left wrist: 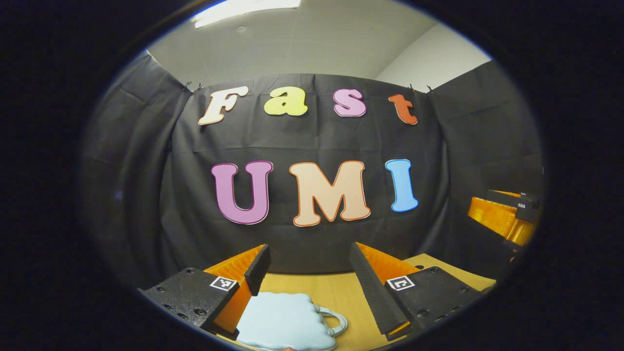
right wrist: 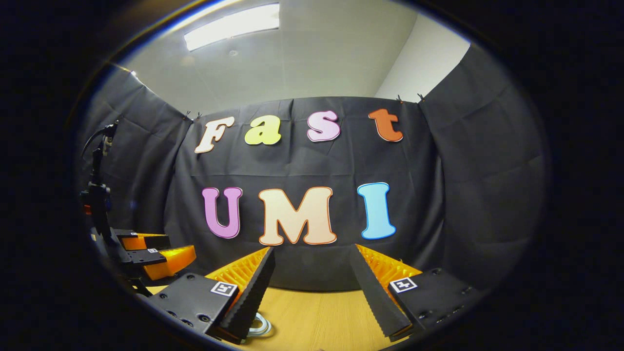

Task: First open the suitcase, pack the skin care products into it, and then close the suitcase.

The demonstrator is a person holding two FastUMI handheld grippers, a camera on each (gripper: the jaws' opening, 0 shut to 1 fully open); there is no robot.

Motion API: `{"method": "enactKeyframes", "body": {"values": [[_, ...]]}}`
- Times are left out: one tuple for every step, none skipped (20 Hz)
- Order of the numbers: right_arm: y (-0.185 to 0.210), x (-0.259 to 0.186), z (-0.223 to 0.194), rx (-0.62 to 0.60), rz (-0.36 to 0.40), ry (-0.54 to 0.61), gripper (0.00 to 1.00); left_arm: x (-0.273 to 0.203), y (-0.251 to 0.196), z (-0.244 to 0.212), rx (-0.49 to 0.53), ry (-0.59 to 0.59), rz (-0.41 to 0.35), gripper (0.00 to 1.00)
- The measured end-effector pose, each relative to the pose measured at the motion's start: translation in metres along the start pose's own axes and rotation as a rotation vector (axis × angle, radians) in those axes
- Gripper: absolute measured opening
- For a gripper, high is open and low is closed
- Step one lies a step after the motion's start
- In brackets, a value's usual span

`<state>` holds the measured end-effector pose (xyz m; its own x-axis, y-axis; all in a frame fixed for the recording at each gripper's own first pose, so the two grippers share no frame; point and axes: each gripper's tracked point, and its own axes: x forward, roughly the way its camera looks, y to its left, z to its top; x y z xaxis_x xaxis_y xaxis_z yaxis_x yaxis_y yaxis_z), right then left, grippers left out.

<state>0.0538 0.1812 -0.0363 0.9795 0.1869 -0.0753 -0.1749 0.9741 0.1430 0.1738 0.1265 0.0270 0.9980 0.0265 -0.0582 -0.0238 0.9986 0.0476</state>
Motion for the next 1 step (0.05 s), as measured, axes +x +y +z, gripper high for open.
{"method": "enactKeyframes", "body": {"values": [[0.0030,-0.0008,-0.0004,-0.005,0.004,-0.001,0.95,-0.0002,0.0019,0.0008,0.001,0.000,0.003,0.95]]}}
